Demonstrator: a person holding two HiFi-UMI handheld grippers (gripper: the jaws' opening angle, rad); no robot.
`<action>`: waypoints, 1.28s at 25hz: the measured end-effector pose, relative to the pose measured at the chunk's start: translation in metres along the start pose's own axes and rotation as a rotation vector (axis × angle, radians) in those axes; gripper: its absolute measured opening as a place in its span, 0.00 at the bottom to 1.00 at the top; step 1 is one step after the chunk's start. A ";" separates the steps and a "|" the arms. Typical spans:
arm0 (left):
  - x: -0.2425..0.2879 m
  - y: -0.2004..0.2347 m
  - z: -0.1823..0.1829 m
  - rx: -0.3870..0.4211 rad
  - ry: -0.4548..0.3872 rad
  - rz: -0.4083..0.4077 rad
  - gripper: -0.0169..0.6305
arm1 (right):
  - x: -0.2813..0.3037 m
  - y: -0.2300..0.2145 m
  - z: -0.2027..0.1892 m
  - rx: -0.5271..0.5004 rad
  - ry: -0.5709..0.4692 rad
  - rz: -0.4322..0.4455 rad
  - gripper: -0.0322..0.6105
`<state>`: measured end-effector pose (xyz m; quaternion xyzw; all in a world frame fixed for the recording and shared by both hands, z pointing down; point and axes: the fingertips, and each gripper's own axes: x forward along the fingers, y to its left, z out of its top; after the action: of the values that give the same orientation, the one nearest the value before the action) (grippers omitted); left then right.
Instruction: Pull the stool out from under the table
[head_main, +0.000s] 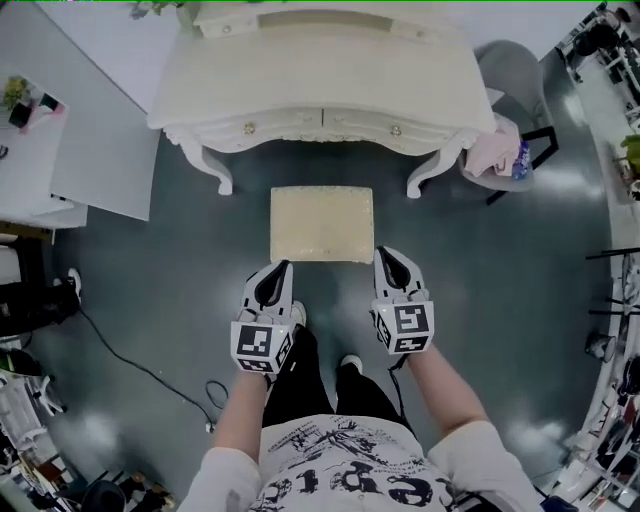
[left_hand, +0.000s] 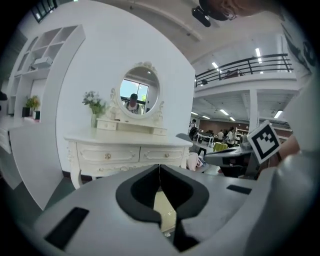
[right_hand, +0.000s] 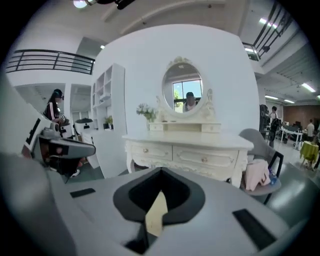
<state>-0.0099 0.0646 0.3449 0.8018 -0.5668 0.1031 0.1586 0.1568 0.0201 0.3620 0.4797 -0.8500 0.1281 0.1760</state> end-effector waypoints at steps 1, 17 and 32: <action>-0.002 -0.003 0.019 0.016 -0.016 -0.009 0.05 | -0.007 0.003 0.025 -0.007 -0.031 0.000 0.07; -0.083 0.032 0.254 0.163 -0.334 -0.025 0.05 | -0.094 0.035 0.265 -0.085 -0.395 -0.063 0.07; -0.084 0.025 0.242 0.127 -0.317 -0.039 0.05 | -0.105 0.033 0.265 -0.099 -0.400 -0.073 0.07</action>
<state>-0.0654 0.0406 0.0951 0.8274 -0.5612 0.0079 0.0184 0.1318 0.0150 0.0758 0.5167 -0.8554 -0.0182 0.0316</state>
